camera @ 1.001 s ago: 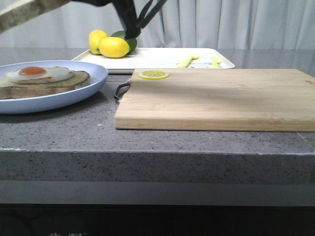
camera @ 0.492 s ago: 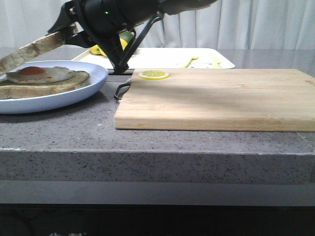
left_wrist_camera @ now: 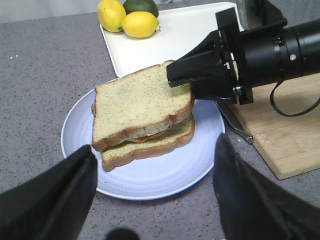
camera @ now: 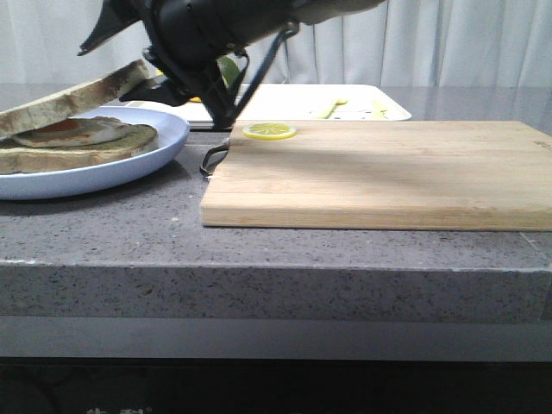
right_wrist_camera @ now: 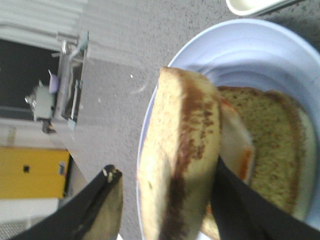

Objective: Place bread and move sandwich to tray

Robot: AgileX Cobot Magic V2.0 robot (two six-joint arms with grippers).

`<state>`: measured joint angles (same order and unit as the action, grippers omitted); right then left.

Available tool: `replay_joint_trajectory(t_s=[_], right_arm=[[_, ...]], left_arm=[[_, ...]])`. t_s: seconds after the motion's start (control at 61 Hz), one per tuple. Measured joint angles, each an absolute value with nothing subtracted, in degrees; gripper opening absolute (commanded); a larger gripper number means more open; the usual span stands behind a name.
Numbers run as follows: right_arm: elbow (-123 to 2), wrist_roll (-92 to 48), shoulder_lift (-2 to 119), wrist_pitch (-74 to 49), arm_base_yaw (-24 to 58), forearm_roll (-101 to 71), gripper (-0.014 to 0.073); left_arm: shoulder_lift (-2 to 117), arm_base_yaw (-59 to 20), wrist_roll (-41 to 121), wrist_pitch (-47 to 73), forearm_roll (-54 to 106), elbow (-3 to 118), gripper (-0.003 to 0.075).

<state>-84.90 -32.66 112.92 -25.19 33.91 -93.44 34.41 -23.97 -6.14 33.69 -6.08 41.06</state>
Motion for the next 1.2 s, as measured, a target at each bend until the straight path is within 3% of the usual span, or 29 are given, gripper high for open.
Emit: replay_joint_trajectory(t_s=[0.345, 0.738, 1.198], right_arm=[[-84.9, -32.2, 105.7, -38.8, 26.3, -70.3, 0.0423], [-84.6, -14.5, 84.5, -52.5, 25.6, -20.9, 0.0422], [-60.7, -13.0, 51.2, -44.9, 25.6, -10.1, 0.0422]], left_arm=[[34.4, -24.0, -6.1, 33.7, -6.1, 41.1, 0.0474], [34.4, -24.0, -6.1, 33.7, -6.1, 41.1, 0.0474], [34.4, -24.0, -6.1, 33.6, -9.0, 41.1, 0.0474]])
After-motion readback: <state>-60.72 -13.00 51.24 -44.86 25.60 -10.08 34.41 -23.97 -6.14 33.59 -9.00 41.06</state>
